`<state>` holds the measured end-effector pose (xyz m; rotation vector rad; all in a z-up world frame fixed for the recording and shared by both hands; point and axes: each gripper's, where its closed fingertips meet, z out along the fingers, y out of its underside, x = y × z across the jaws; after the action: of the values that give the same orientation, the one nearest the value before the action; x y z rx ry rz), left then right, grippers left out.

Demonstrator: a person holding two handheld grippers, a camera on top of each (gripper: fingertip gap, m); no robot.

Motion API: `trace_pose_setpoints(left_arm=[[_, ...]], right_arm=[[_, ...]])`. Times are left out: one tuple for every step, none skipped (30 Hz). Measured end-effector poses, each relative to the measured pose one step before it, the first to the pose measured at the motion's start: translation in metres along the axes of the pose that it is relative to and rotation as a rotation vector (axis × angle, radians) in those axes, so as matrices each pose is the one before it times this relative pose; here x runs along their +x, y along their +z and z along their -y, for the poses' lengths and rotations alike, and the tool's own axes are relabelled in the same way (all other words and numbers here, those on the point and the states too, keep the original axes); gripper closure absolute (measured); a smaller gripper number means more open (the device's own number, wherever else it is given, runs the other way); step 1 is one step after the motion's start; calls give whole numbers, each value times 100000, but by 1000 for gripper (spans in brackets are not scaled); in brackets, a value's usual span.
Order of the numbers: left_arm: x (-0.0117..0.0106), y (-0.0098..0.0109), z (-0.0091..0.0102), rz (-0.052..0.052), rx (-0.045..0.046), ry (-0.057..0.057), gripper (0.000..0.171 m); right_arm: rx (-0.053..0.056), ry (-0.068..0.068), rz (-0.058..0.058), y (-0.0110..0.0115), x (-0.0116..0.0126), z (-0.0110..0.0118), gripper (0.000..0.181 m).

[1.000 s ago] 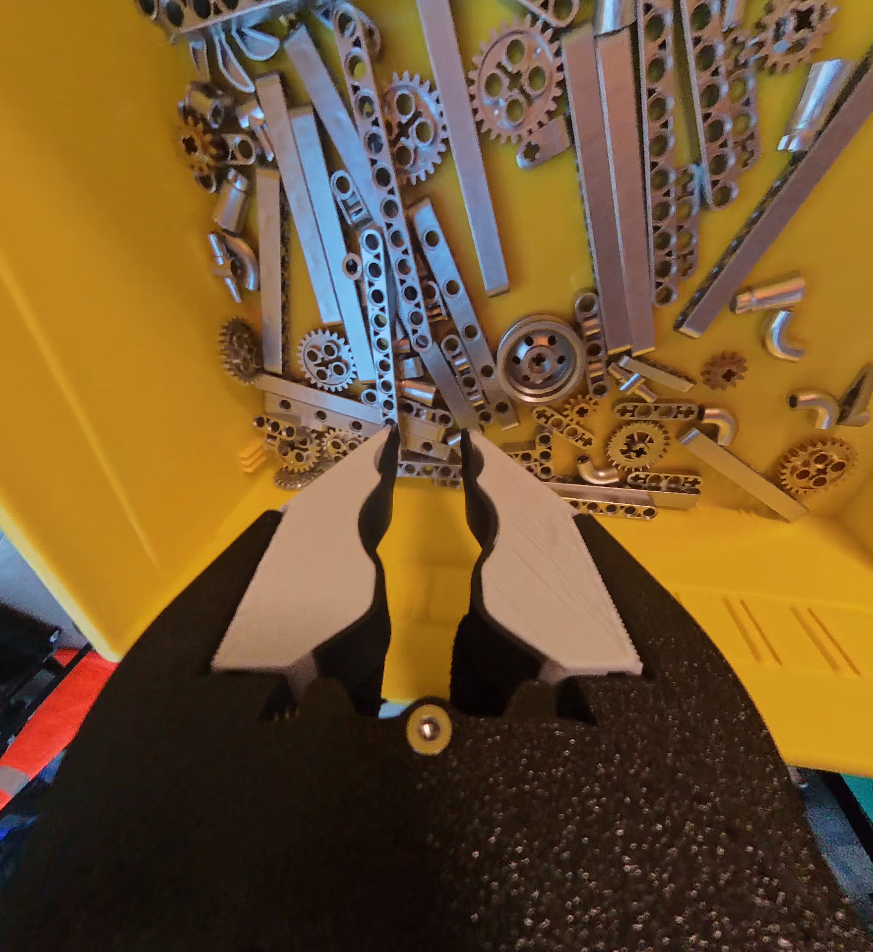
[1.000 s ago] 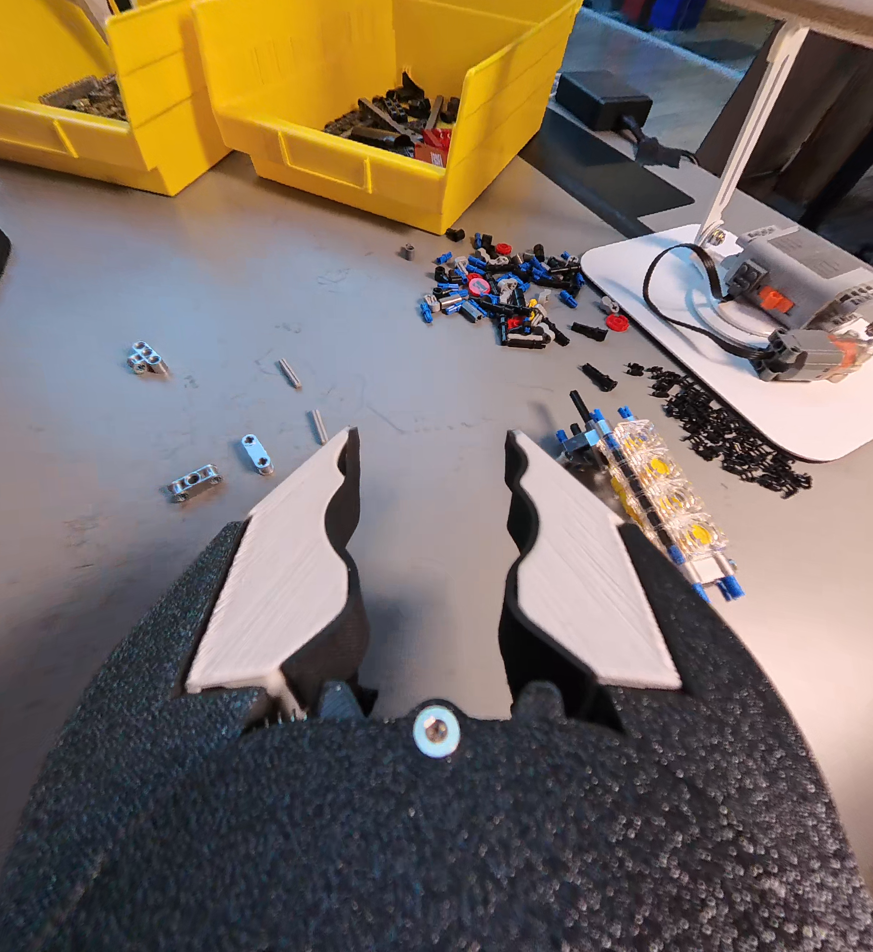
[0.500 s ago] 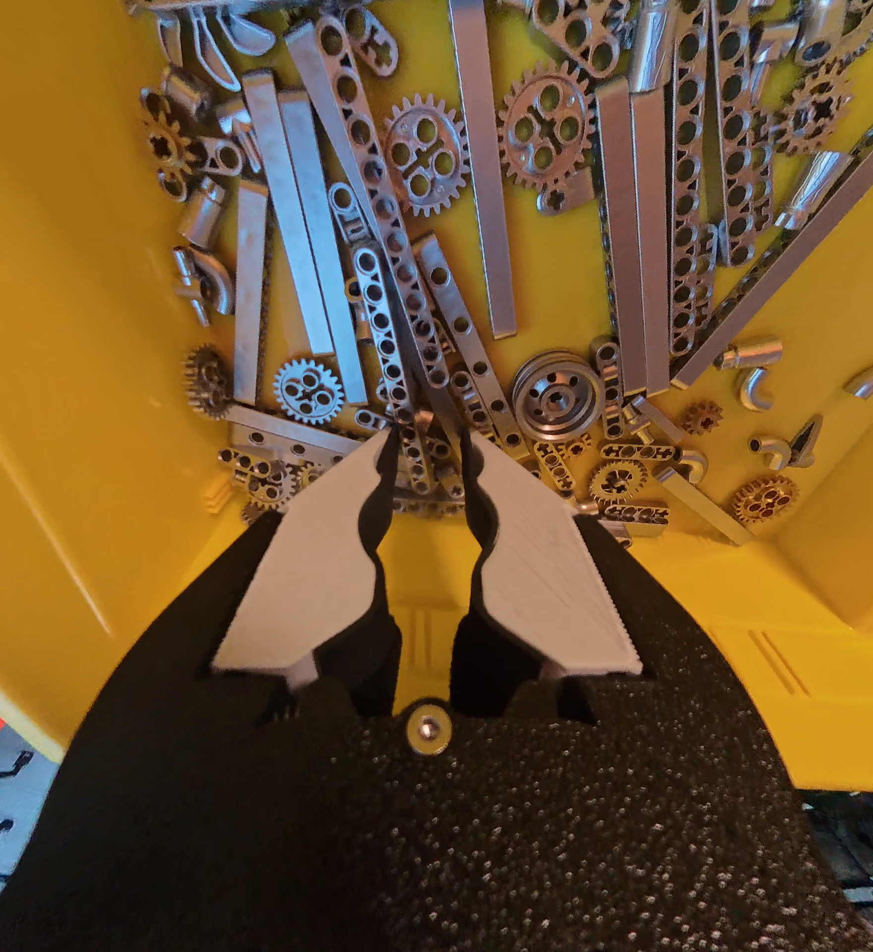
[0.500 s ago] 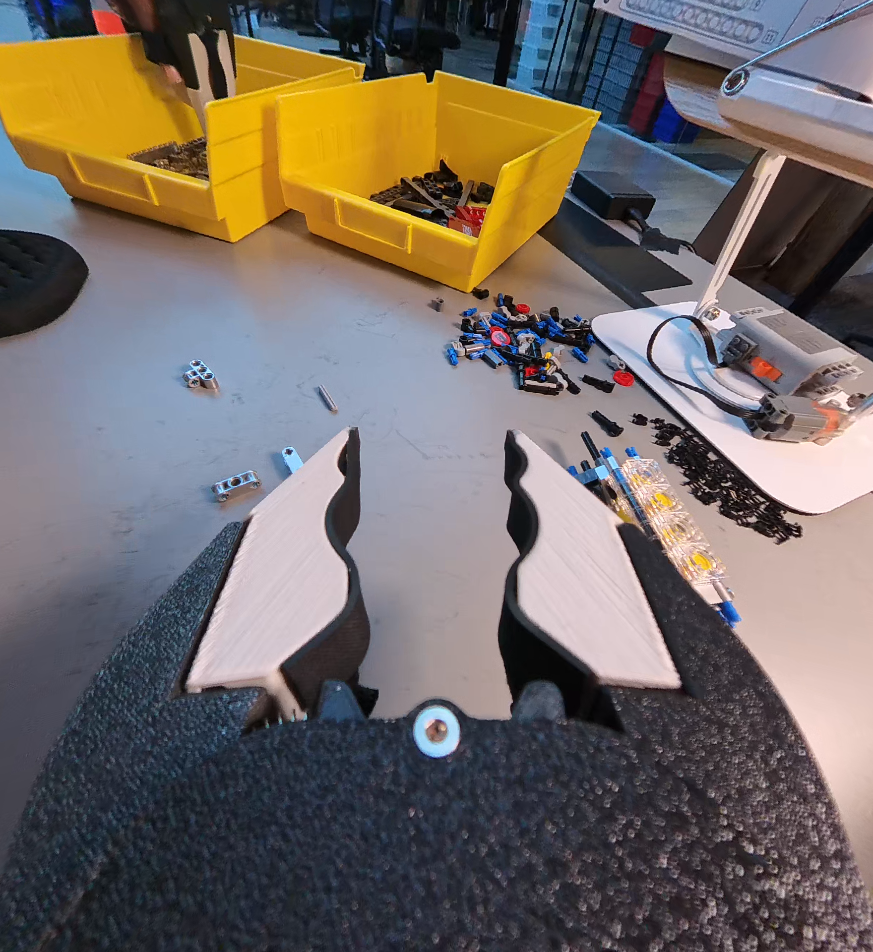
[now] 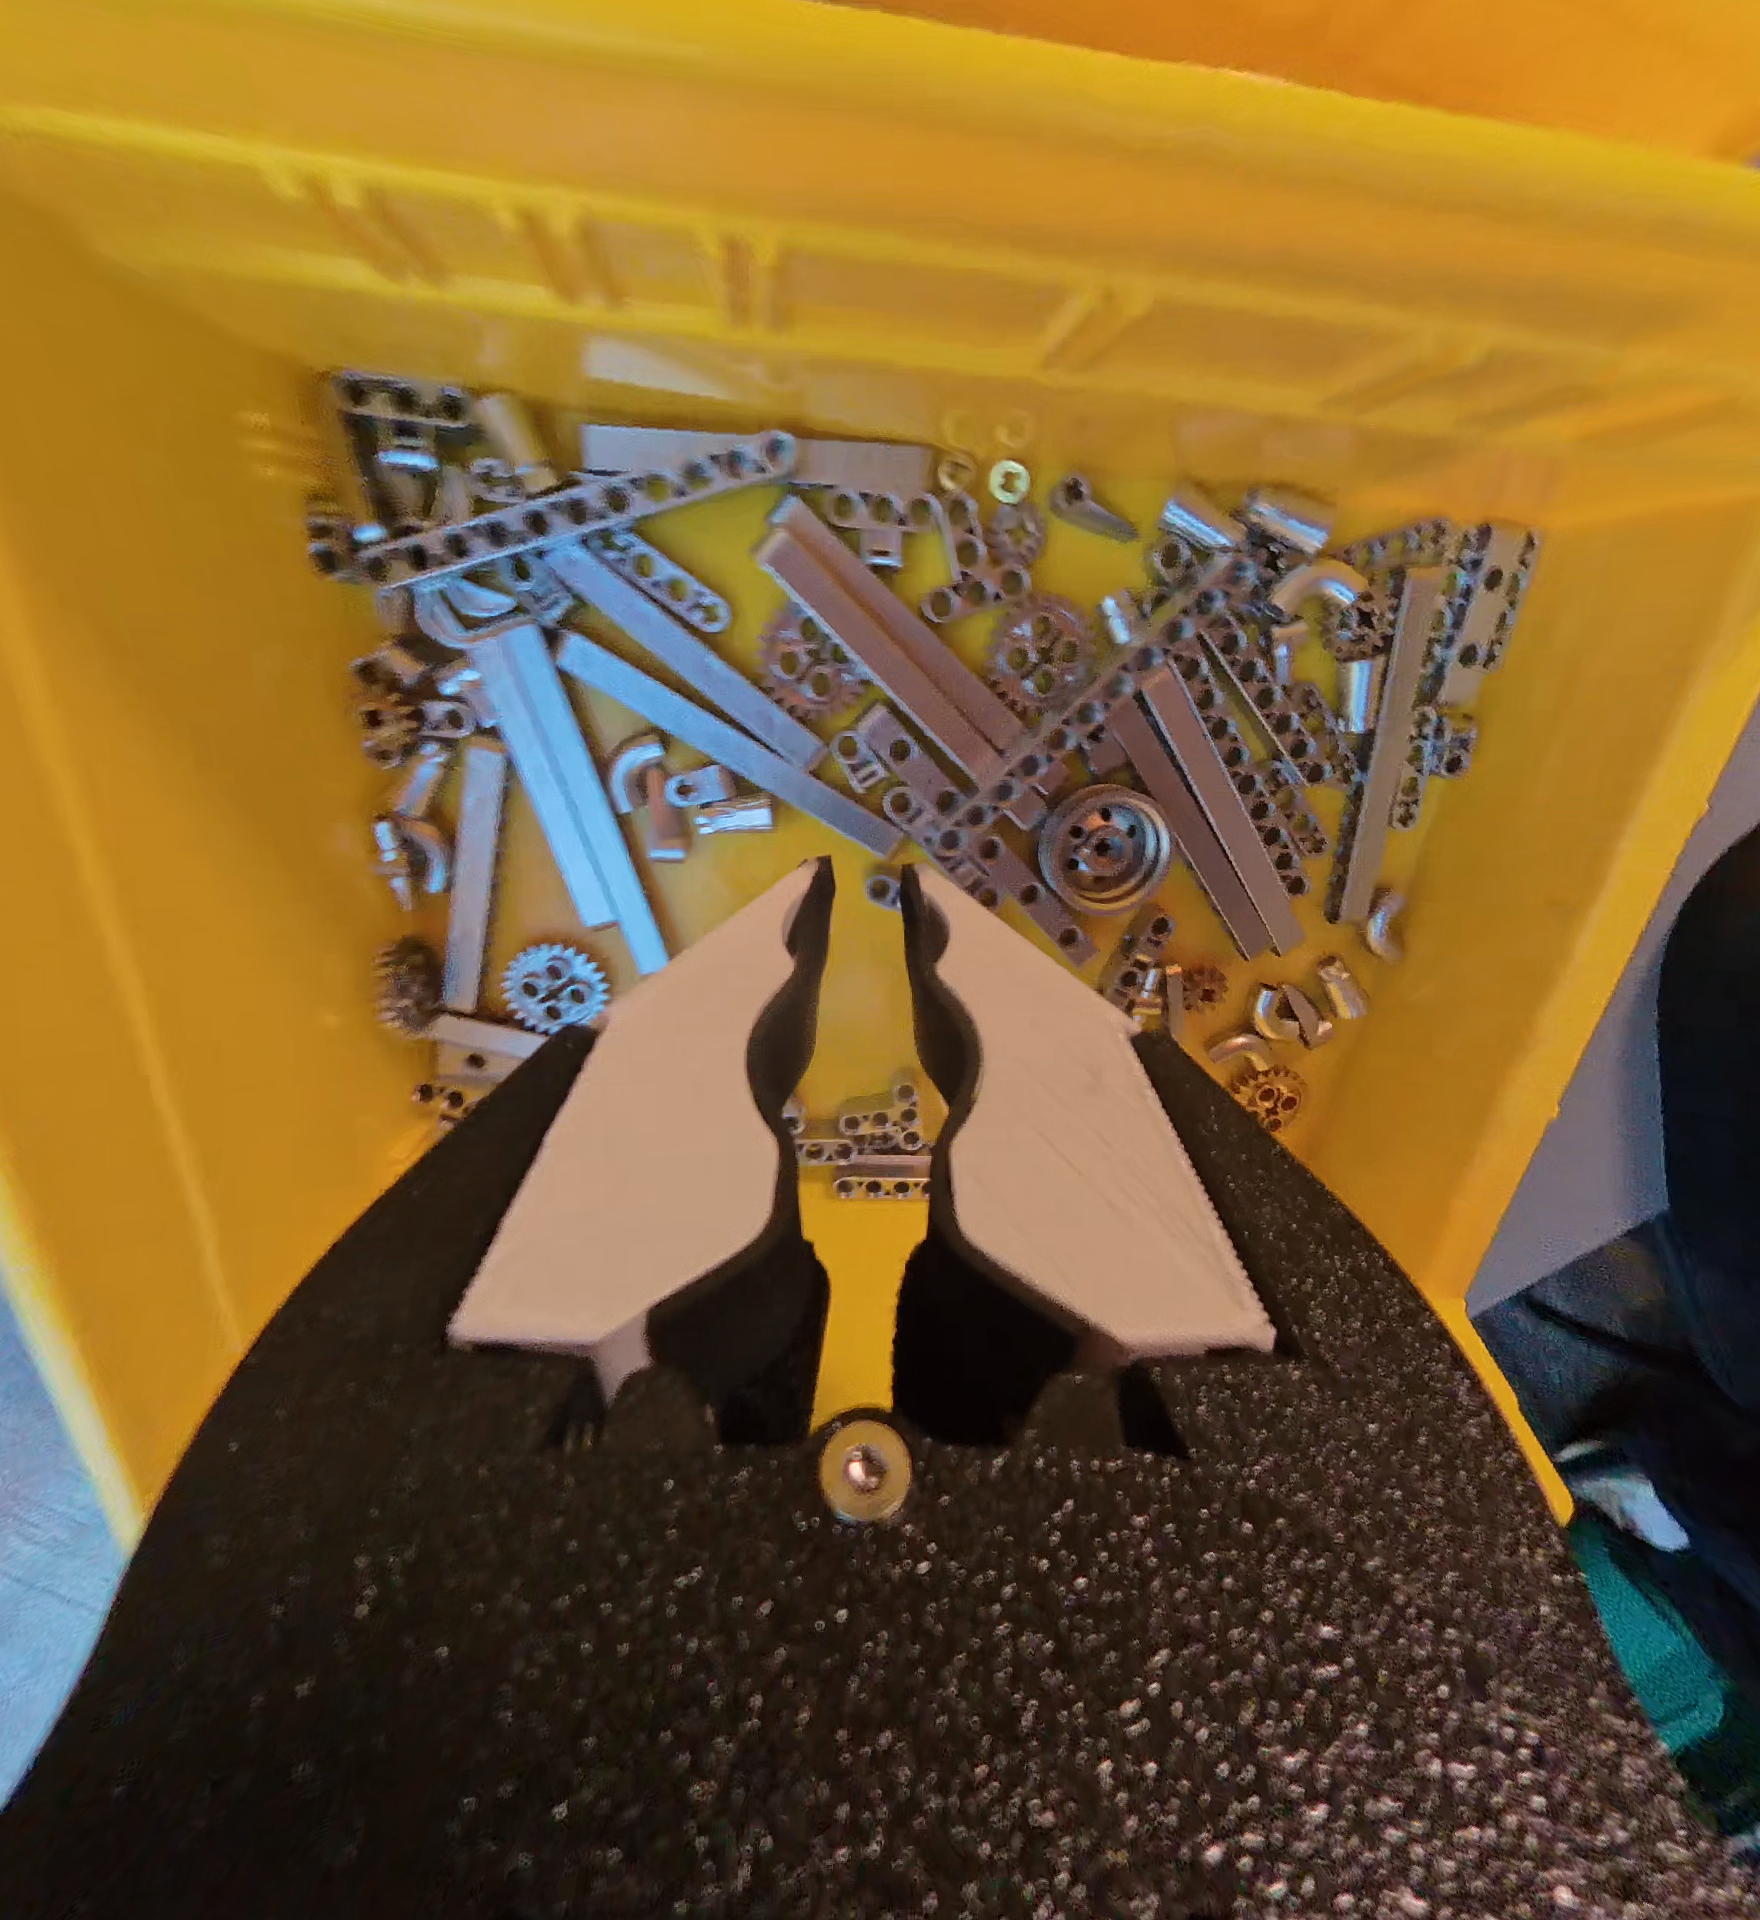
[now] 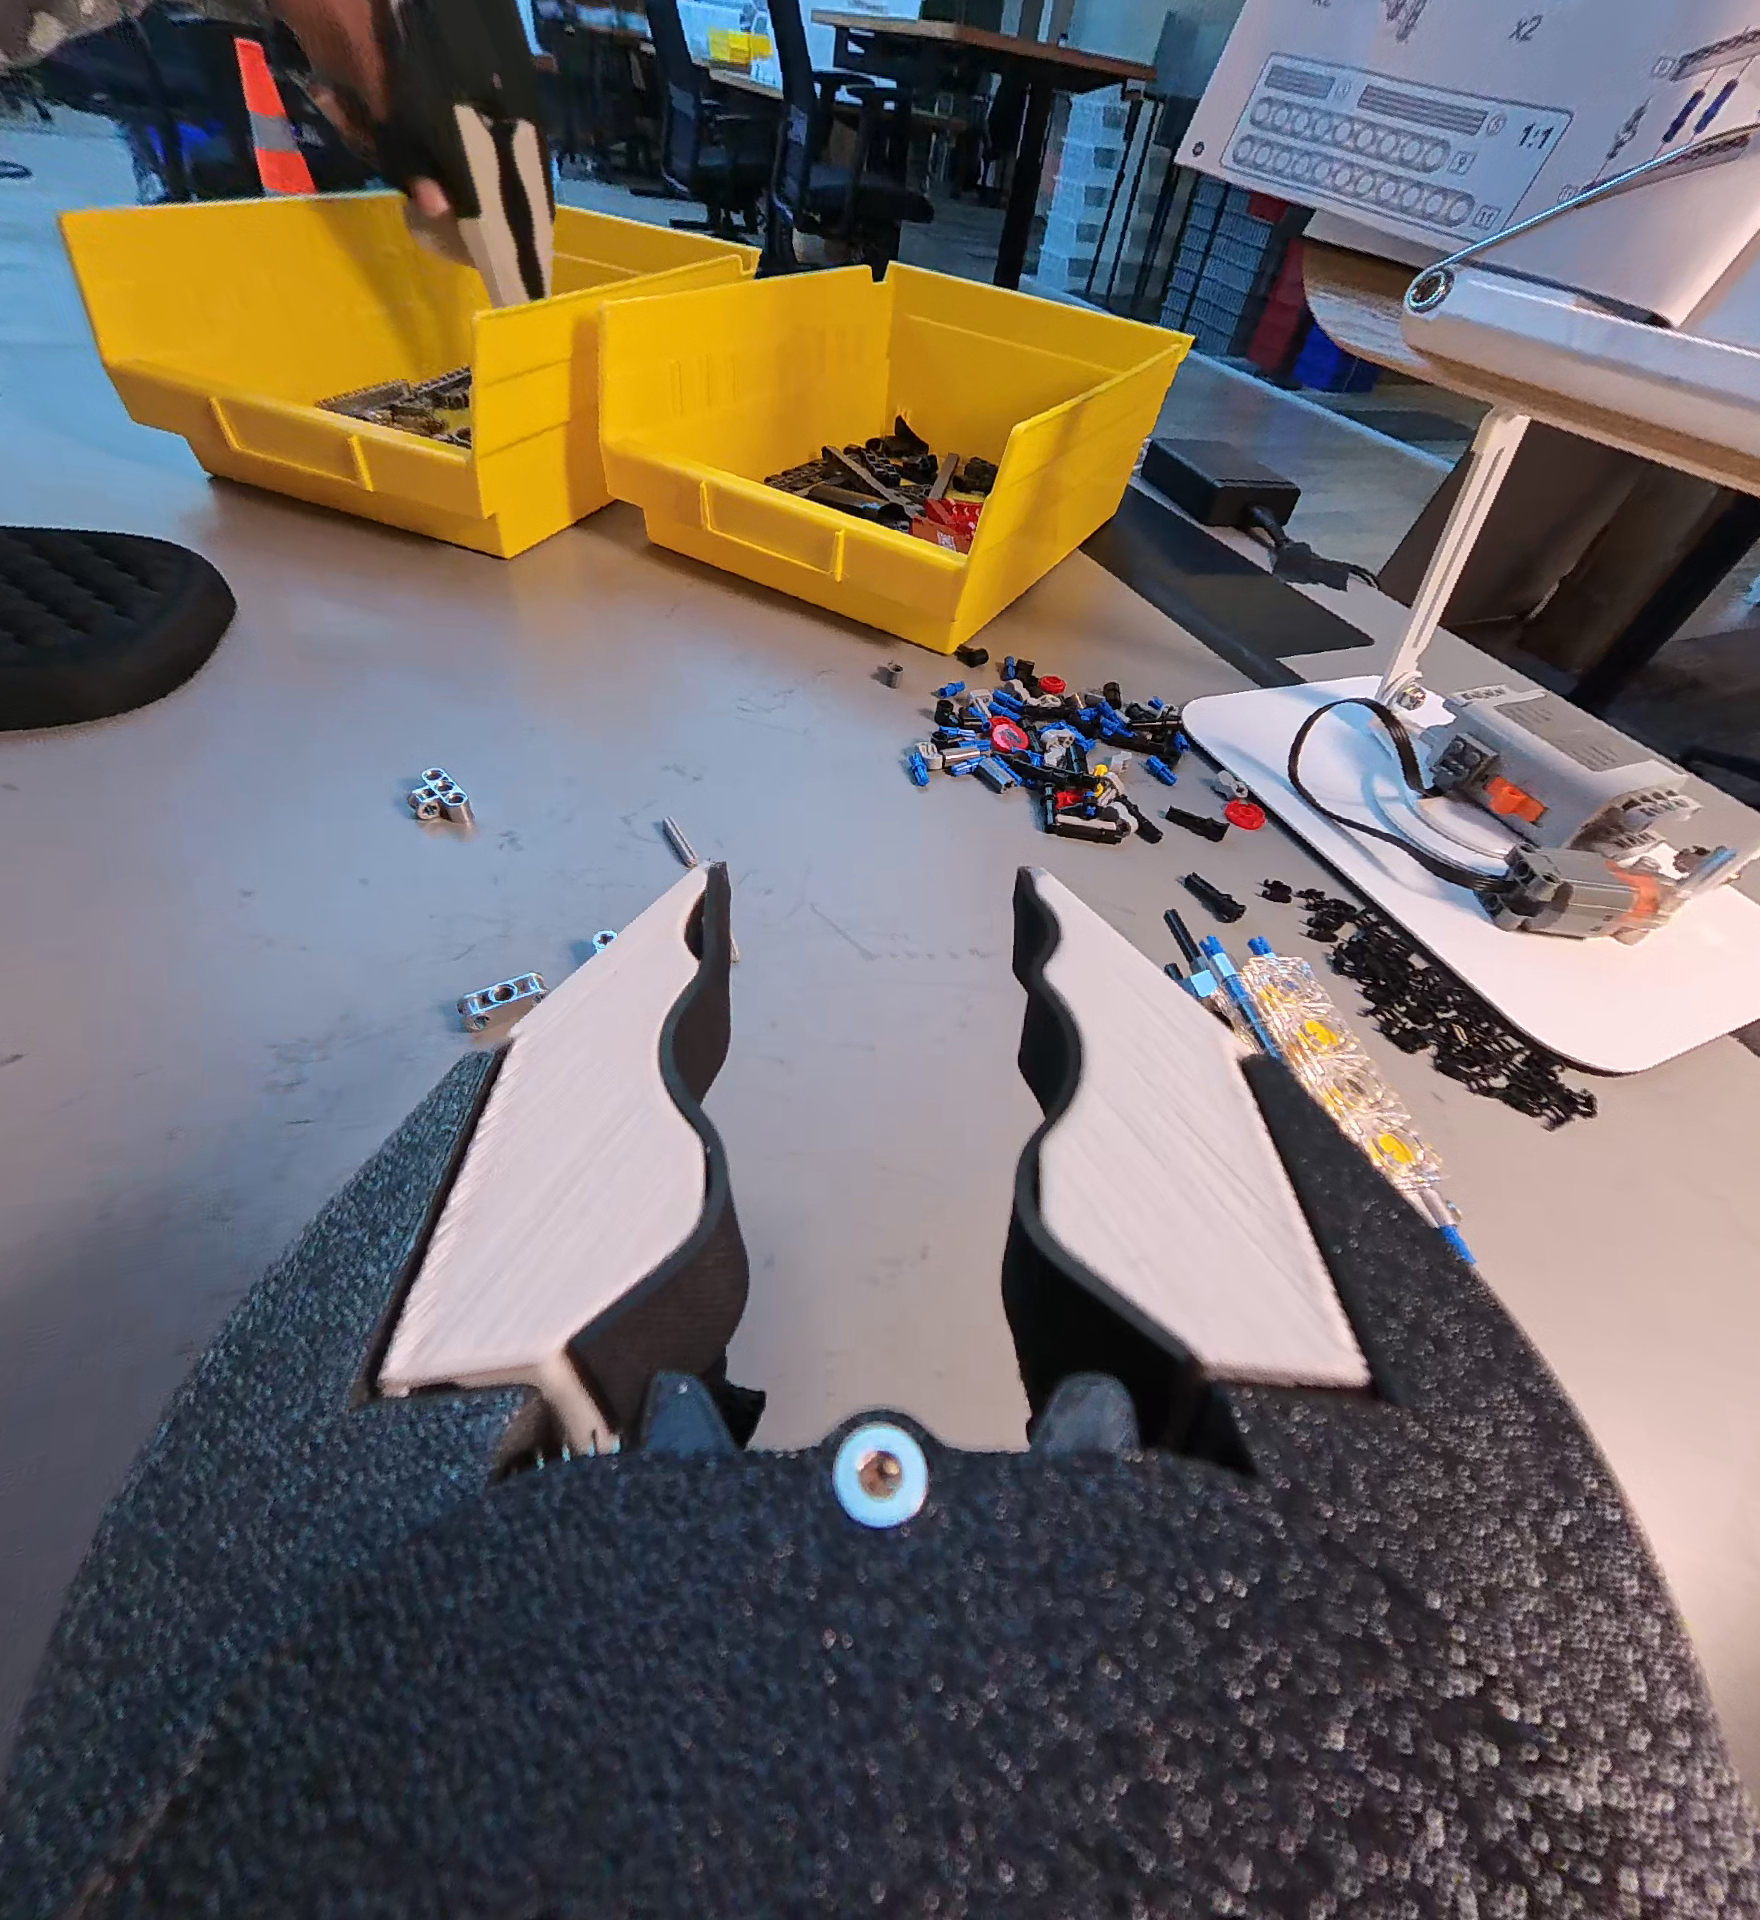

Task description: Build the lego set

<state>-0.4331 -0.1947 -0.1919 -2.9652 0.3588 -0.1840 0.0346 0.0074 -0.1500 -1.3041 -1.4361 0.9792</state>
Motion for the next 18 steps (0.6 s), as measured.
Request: trace_pose_setpoints(left_arm=[[-769, -585, 100, 2767, 1845, -2998, 159], [-724, -367, -44, 2714, 949, -2241, 157], [-704, -187, -171, 3167, 98, -1527, 155], [-448, -3, -247, 2132, -412, -1072, 154], [-62, 144, -255, 176, -709, -1103, 152], [77, 291, -180, -287, -483, -1039, 151], [128, 404, -130, -285, -432, -934, 151], [180, 503, -132, -623, -695, -865, 150], [193, 541, -84, -548, -737, -496, 150], [148, 539, -56, -204, -652, -457, 150], [177, 520, -33, -487, -661, -620, 150], [201, 467, 34, -713, -285, -503, 150], [226, 418, 69, -1033, 41, -321, 150], [204, 376, -52, -883, -684, -66, 150], [75, 281, -216, 70, -1587, 618, 150], [104, 13, 38, 2, 153, 791, 152], [138, -52, 2, -204, 132, 688, 153], [222, 42, -237, -607, -1172, 587, 154]], right_arm=[[189, 252, 321, -17, -2, 22, 129], [99, 227, 332, -2, -23, 7, 129], [76, 94, 319, -16, -30, 13, 129], [101, -42, 283, -3, -37, 12, 129], [96, -111, 167, -13, -46, 12, 129], [92, -145, 64, -13, -29, 11, 129], [80, -130, 52, -12, -20, -1, 129], [54, -95, 9, -6, -15, 7, 129], [-9, -19, -4, 9, -8, 2, 129], [-59, 46, 17, 6, 5, -7, 129], [-18, 0, 47, -1, -7, -3, 129], [-12, -2, -83, -1, 12, -2, 129], [3, -22, -151, 0, 13, 2, 129], [-12, -56, -159, -1, 16, 0, 129], [-24, -99, -106, 0, 1, -11, 129], [-18, -93, -113, 8, 3, 2, 129], [-38, -72, -58, -1, -8, -13, 129], [-16, -34, 8, 8, -9, 1, 129]])
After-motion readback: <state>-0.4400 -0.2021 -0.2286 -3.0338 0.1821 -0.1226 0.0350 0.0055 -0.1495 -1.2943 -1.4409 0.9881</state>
